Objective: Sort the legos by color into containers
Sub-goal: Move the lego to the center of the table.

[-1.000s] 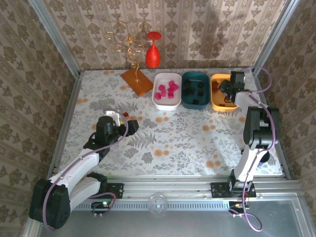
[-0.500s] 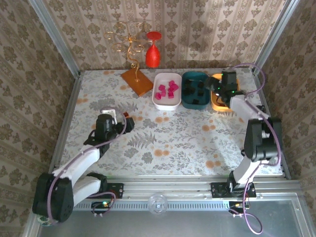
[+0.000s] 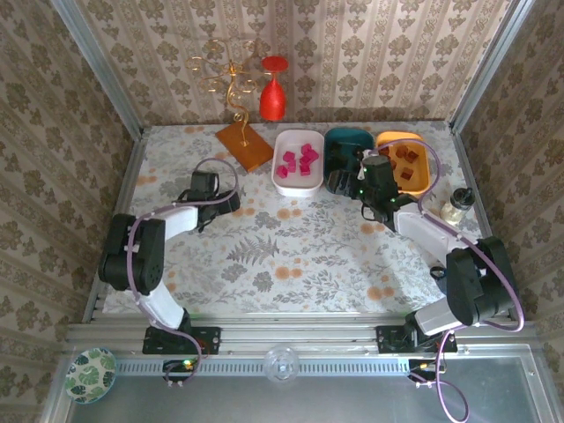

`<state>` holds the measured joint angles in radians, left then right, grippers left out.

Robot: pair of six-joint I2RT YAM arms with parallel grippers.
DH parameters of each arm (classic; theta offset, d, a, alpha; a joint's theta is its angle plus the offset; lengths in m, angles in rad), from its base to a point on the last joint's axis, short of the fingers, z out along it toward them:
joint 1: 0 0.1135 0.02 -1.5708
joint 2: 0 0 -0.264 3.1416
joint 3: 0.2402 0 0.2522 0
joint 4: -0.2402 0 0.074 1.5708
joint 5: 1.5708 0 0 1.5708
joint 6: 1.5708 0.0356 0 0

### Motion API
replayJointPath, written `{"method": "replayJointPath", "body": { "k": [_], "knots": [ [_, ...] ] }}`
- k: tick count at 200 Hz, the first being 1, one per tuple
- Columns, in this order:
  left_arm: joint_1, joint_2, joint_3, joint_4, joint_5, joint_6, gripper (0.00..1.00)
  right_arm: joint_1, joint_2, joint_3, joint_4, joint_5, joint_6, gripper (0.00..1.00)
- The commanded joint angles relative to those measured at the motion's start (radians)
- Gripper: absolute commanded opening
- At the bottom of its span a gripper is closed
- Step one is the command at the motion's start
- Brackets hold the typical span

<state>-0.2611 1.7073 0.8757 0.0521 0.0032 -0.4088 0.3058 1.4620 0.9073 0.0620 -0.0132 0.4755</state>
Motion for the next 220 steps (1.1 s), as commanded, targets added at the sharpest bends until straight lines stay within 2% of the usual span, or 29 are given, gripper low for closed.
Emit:
{"method": "replayJointPath", "body": {
  "k": [1, 24, 80, 105, 127, 171, 195, 220],
  "knots": [
    [-0.02, 0.06, 0.072, -0.064, -0.055, 0.056, 0.77, -0.001, -0.054, -0.015, 0.008, -0.013, 0.003, 0.82],
    [-0.036, 0.137, 0.139, -0.1, -0.074, 0.073, 0.71, -0.001, -0.057, -0.032, 0.009, -0.024, 0.005, 0.82],
    [-0.116, 0.174, 0.168, -0.115, -0.121, 0.091, 0.44, -0.002, -0.126, -0.081, 0.001, -0.013, 0.006, 0.83],
    [-0.189, 0.123, 0.128, -0.091, -0.109, 0.065, 0.38, -0.001, -0.175, -0.113, 0.0, -0.003, 0.013, 0.83],
    [-0.322, 0.08, 0.083, -0.013, -0.073, 0.008, 0.36, -0.001, -0.226, -0.152, 0.002, 0.017, 0.021, 0.84],
    [-0.566, 0.208, 0.209, 0.008, -0.06, -0.026, 0.39, -0.001, -0.321, -0.222, -0.034, 0.093, 0.029, 0.84],
    [-0.611, 0.23, 0.254, 0.005, -0.055, -0.024, 0.57, 0.002, -0.388, -0.285, -0.043, 0.124, 0.049, 0.84],
    [-0.603, 0.112, 0.176, 0.044, -0.093, -0.006, 0.72, 0.044, -0.45, -0.381, -0.005, 0.158, 0.078, 0.84]
  ]
}}
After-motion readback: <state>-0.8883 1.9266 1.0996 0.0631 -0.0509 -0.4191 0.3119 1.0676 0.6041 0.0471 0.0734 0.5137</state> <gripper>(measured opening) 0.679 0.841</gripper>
